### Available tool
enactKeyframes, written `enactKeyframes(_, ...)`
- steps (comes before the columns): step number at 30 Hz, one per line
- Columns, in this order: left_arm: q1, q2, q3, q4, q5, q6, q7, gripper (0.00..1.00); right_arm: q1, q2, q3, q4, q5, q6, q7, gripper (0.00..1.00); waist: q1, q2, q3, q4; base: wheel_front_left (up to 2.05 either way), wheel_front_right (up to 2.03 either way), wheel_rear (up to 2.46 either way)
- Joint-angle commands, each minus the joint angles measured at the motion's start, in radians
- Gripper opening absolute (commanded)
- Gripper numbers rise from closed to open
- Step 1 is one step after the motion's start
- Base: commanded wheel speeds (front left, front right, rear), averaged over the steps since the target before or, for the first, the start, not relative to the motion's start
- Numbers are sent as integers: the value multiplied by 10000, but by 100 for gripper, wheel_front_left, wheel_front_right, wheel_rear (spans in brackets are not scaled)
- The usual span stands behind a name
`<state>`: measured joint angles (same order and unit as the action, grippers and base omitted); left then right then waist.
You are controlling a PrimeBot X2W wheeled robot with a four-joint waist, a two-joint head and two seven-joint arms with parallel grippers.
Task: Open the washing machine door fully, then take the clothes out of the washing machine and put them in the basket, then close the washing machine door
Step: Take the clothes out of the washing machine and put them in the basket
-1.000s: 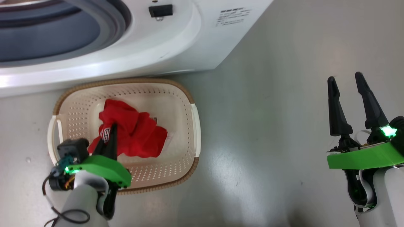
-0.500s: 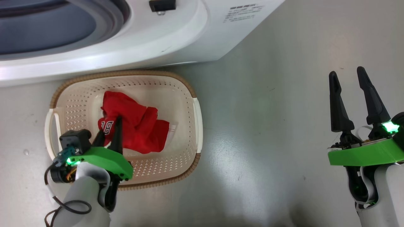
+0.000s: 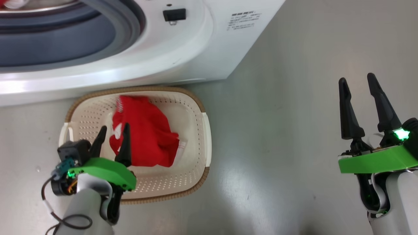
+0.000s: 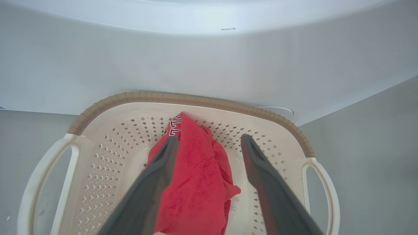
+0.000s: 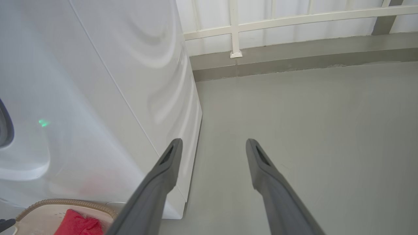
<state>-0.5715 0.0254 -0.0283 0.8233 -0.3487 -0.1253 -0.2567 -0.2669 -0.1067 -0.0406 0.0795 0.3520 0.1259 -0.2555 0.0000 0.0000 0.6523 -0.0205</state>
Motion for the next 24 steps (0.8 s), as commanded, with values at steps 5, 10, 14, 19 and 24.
enactKeyframes(5,832,248,411,-538,-82,-54,-51,100,508,-135,298,-83,-15,48,-63,100,0,0,-721,119,0,0,0)
enactKeyframes(10,1199,248,552,-1346,-5,-54,-51,100,689,-155,365,4,-2,48,-63,100,0,0,-1254,194,0,0,0)
enactKeyframes(14,1525,248,685,-2055,137,-54,-51,100,850,-181,432,76,0,48,-63,100,0,0,-1720,250,0,0,0)
enactKeyframes(19,1905,248,852,-2807,354,-54,-51,100,990,-222,500,135,14,48,-63,100,0,0,-2249,287,0,0,0)
enactKeyframes(24,2282,248,1034,-3555,638,-54,-51,100,1169,-242,497,202,25,48,-63,100,0,0,-2745,345,0,0,0)
